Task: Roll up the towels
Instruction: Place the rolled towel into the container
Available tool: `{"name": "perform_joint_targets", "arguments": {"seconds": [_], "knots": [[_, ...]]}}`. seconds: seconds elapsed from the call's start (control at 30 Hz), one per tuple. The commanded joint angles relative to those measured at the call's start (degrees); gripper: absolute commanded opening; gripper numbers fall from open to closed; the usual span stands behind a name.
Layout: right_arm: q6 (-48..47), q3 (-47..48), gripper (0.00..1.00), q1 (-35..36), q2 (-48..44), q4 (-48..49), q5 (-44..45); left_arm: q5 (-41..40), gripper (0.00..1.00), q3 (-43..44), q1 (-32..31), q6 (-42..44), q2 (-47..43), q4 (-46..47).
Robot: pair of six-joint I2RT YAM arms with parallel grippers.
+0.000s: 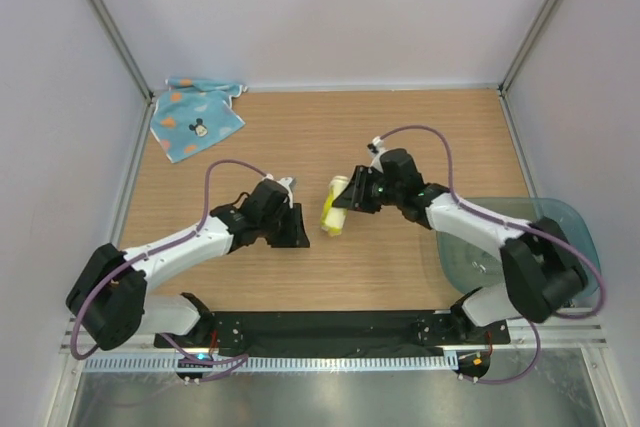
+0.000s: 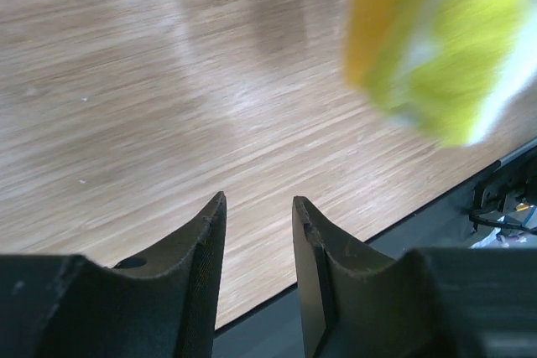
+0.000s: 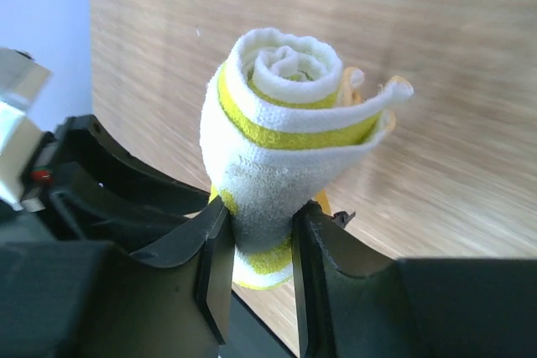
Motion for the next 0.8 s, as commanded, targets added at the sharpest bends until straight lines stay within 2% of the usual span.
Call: {"name": "perform_joint_targets", "arguments": {"seconds": [0.0, 0.07, 0.1, 0.2, 0.23, 0.3, 0.33, 0.5, 0.77], "knots": [[-5.7, 4.5, 0.01, -2.7, -12.0, -18.0, 7.9, -1.9, 0.38, 3.3, -0.2, 2.8, -3.7, -6.4], [-7.6, 7.3, 0.01, -4.6, -16.5, -29.5, 13.0, -1.8, 0.38, 4.1, -0.2, 3.0, -4.8, -7.2], [-8.4, 8.7, 0.01, -5.3, -19.9, -38.6, 19.3, -1.8, 0.38, 4.3, -0.2, 3.1, -5.6, -8.1], [-9.2, 15.3, 0.01, -6.9, -24.5, -55.3, 32.7, -1.3, 0.38, 5.1, -0.2, 3.3, -7.3, -9.6], [-8.9, 17.5, 0.01, -7.3, -25.2, -58.6, 39.1, -1.2, 0.37, 5.8, -0.2, 3.3, -7.5, -10.0], [-6.8, 19.0, 0.01, -8.6, -26.0, -66.5, 45.0, -1.0, 0.37, 6.7, -0.2, 3.5, -7.9, -11.4], [-5.8, 19.7, 0.01, -9.1, -26.1, -68.8, 50.6, -1.3, 0.37, 7.5, -0.2, 3.9, -8.2, -13.5], [-0.5, 19.6, 0.01, -11.9, -24.0, -78.0, 63.2, -3.2, 0.36, 12.0, -0.2, 5.6, -9.0, -19.8], [-3.3, 23.6, 0.01, -14.4, -7.6, -80.0, 65.4, -5.1, 0.34, 10.7, -0.1, 6.5, -12.3, -22.1]]}}
